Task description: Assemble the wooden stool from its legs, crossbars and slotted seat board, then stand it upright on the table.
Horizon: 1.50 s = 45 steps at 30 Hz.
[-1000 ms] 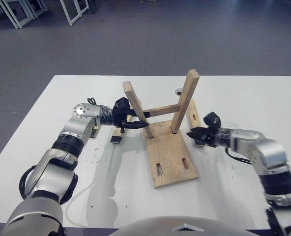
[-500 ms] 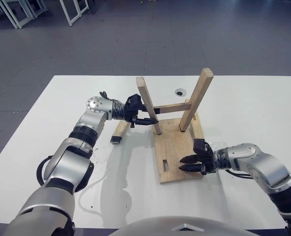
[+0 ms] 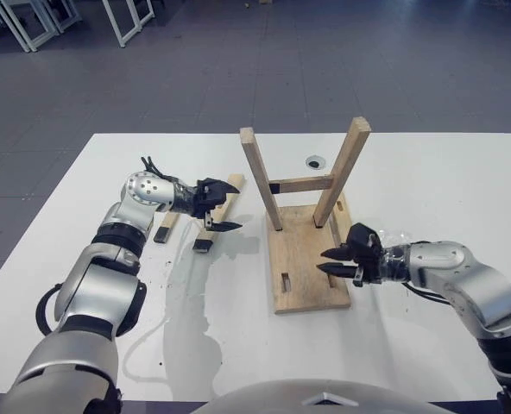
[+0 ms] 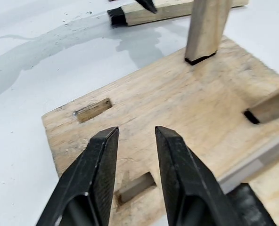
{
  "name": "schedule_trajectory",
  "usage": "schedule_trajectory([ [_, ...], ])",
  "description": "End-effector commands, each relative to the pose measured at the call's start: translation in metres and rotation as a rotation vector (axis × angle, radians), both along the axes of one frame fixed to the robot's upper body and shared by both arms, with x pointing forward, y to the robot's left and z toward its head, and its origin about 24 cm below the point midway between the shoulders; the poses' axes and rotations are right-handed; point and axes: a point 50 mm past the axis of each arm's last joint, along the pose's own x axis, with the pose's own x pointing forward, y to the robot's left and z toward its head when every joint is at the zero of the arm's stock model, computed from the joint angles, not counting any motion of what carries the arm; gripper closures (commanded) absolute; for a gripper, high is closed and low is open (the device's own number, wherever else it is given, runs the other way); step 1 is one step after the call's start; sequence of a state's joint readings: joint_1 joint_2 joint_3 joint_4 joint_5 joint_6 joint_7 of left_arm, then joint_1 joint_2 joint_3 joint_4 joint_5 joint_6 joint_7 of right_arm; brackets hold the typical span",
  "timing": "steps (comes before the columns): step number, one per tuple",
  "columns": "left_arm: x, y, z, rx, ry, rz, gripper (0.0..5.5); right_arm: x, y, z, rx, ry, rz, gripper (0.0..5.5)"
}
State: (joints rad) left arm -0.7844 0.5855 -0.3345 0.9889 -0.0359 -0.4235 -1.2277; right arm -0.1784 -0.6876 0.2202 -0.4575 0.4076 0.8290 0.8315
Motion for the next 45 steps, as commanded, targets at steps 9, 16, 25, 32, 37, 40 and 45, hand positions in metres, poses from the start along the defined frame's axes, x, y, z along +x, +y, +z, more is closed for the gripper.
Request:
schedule_trajectory([
  [9,-0.047,0.073,0.025,-0.219,-0.274,0.986,1.01,-0.029,-0.038,-0.023,-0.217,0.06,-0.022,4.11],
  [16,-0.065,0.073,-0.013,-0.137,-0.093,1.244,1.01,-0.032,-0.013,-0.028,-0.188,0.034,0.02,4.11],
  [25,-0.097,0.091,-0.089,-0.01,0.256,1.272,1.01,-0.026,-0.012,-0.021,-0.182,0.005,0.001,4.11],
  [32,-0.11,0.095,-0.121,-0.094,0.467,1.301,1.88,-0.013,-0.014,-0.009,-0.165,-0.048,-0.051,4.11],
  [37,-0.132,0.082,-0.142,-0.064,0.512,1.255,2.54,-0.01,-0.011,-0.005,-0.143,-0.057,-0.069,4.11],
  [40,-0.141,0.074,-0.155,-0.084,0.544,1.274,3.07,-0.004,-0.012,-0.001,-0.127,-0.078,-0.108,4.11],
  [45,-0.155,0.082,-0.172,-0.106,0.548,1.421,3.89,0.012,-0.01,0.011,-0.06,-0.119,-0.207,4.11],
])
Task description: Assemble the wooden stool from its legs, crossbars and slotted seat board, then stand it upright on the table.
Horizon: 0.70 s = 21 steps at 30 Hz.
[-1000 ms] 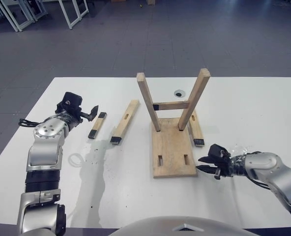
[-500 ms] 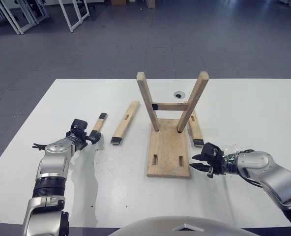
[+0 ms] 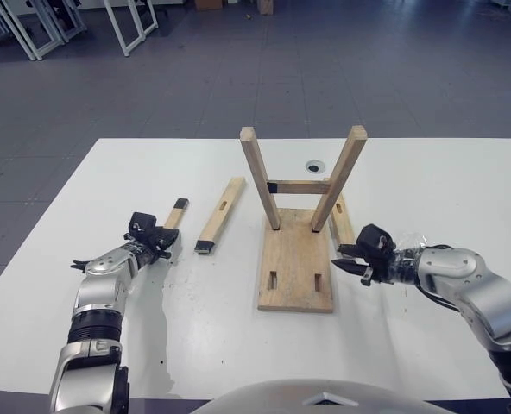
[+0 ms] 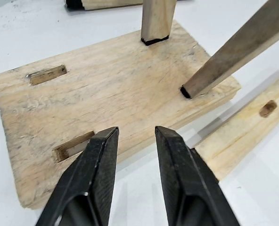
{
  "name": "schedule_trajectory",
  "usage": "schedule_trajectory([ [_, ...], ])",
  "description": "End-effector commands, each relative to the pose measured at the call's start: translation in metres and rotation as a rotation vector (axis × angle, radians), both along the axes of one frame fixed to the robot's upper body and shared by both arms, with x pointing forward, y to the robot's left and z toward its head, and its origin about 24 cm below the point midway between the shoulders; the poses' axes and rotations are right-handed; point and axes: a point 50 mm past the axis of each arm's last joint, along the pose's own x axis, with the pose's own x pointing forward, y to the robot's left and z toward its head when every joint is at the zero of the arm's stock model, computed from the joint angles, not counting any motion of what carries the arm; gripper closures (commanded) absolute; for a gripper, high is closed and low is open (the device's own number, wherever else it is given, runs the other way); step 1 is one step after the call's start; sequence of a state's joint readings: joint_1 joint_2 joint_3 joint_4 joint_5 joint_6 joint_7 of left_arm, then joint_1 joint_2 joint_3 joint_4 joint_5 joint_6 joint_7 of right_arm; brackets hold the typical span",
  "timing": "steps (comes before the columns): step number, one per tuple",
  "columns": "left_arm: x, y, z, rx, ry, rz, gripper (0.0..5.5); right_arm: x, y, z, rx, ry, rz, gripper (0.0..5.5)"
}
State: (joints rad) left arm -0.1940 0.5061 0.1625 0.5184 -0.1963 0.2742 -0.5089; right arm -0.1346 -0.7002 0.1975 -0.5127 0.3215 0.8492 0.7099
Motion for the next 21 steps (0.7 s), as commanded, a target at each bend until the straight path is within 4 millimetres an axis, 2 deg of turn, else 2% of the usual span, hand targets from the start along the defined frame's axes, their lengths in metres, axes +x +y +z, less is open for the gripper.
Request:
schedule_trajectory([
  [1,-0.078,-0.004,-0.088,-0.062,0.41,0.164,4.03,0.015,0.002,0.011,0.061,-0.033,-0.079,4.11],
  [4,-0.081,-0.01,-0.092,-0.108,0.4,0.168,4.2,0.014,0.01,0.011,0.118,0.033,-0.073,3.59],
  [6,-0.079,-0.014,-0.085,-0.079,0.322,0.15,4.2,0.014,0.022,0.013,0.186,0.069,-0.066,3.2],
  [7,-0.074,-0.019,-0.074,-0.039,0.223,0.119,4.2,0.013,0.03,0.016,0.242,0.089,-0.064,3.08],
  [10,-0.061,-0.048,-0.014,0.004,-0.218,0.081,4.2,0.012,0.049,0.027,0.424,0.165,-0.061,2.57],
  [13,-0.069,-0.086,0.045,0.018,-0.557,-0.021,4.2,0.027,0.06,0.041,0.59,0.215,-0.144,1.97],
  [14,-0.075,-0.099,0.057,0.003,-0.62,-0.056,4.2,0.032,0.063,0.046,0.648,0.241,-0.167,1.94],
  [16,-0.08,-0.114,0.072,-0.033,-0.678,-0.102,4.2,0.038,0.069,0.055,0.76,0.302,-0.176,1.93],
  [21,-0.077,-0.132,0.098,-0.021,-0.779,-0.195,4.2,0.038,0.085,0.071,0.99,0.474,-0.11,1.93],
])
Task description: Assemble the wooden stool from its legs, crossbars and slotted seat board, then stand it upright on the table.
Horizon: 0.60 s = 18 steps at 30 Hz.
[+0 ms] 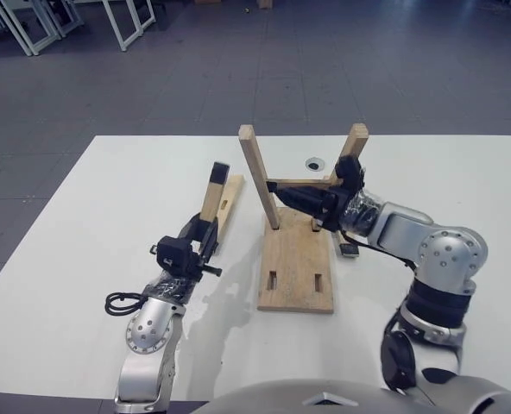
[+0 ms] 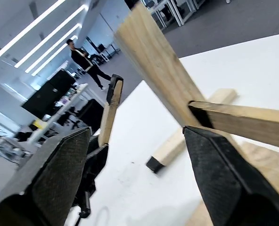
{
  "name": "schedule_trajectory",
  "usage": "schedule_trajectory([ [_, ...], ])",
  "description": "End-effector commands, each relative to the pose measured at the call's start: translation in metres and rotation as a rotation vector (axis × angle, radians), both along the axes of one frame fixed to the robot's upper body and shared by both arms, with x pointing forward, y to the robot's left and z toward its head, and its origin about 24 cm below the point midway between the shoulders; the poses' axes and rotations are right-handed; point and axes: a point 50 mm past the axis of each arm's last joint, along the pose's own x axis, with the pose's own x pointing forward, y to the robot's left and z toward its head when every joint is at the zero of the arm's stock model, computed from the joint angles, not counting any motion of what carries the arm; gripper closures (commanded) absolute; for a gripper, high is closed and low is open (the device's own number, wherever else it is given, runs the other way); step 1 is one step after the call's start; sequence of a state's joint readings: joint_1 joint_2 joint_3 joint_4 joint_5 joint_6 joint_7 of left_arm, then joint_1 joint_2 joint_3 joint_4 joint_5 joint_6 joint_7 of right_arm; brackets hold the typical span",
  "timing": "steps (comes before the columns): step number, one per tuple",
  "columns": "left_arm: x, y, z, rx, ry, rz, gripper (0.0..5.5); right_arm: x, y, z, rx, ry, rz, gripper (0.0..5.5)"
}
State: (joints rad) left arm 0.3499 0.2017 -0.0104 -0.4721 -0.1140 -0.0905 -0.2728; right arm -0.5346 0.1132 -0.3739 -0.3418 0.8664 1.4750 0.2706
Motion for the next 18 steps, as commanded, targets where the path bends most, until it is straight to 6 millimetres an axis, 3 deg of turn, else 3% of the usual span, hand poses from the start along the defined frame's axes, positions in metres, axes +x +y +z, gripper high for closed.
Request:
schedule_trajectory([
  [1,0.002,-0.01,0.013,0.035,-0.049,-0.053,4.2,-0.001,0.009,0.011,0.142,0.06,0.06,1.93],
  [9,0.012,-0.032,0.017,0.031,-0.067,-0.166,4.2,0.0,0.024,0.019,0.21,0.087,0.112,1.93],
  [18,0.014,-0.053,0.001,0.012,0.004,-0.327,4.2,0.004,0.038,0.034,0.251,0.053,0.181,1.93],
])
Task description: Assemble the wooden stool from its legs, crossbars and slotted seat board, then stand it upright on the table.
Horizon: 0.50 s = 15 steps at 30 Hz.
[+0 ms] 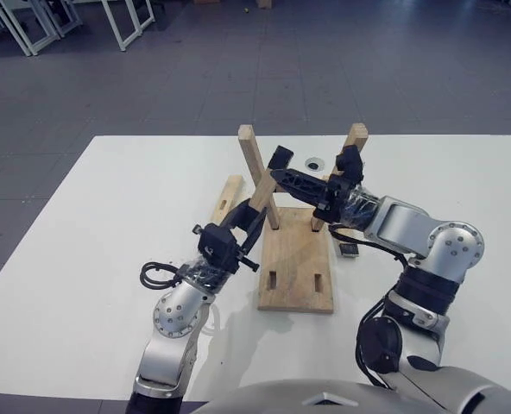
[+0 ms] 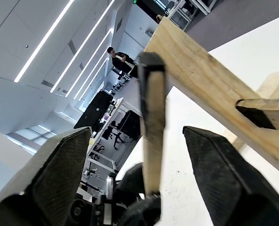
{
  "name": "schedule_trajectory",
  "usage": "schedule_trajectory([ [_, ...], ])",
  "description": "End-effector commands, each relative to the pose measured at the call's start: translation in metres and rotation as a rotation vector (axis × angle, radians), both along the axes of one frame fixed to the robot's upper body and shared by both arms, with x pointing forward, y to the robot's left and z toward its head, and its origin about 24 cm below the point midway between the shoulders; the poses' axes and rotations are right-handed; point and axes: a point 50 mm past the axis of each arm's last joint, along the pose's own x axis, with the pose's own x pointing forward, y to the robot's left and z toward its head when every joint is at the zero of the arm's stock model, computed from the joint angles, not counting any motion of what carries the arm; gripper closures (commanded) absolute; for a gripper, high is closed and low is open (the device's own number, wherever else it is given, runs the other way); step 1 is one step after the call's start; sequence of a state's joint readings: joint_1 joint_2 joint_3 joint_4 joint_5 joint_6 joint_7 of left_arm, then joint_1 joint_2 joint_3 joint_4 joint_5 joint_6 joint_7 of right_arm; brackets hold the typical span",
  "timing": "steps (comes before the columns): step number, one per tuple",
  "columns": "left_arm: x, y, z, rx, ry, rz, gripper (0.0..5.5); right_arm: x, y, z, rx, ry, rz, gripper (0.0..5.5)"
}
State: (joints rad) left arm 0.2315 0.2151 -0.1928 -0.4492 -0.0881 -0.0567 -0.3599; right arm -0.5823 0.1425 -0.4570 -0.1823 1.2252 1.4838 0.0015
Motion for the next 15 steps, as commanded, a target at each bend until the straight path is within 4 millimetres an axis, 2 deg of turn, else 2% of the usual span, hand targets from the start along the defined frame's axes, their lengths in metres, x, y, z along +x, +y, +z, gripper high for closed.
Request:
schedule_trajectory([
  [1,0.001,-0.0061,-0.0044,0.005,0.027,-0.054,4.2,0.0015,0.0318,0.0296,0.099,-0.072,0.105,1.93],
  [2,0.0008,-0.0063,-0.0053,0.006,0.031,-0.058,4.2,0.0029,0.0317,0.0296,0.104,-0.069,0.102,1.93],
  [10,0.0003,-0.0043,-0.0071,0.0,0.043,-0.048,4.2,0.0063,0.0299,0.0292,0.135,-0.056,0.083,3.34],
  [15,0.0003,-0.0047,-0.0066,-0.007,0.046,-0.046,4.2,0.0081,0.0285,0.0287,0.15,-0.058,0.06,3.99],
])
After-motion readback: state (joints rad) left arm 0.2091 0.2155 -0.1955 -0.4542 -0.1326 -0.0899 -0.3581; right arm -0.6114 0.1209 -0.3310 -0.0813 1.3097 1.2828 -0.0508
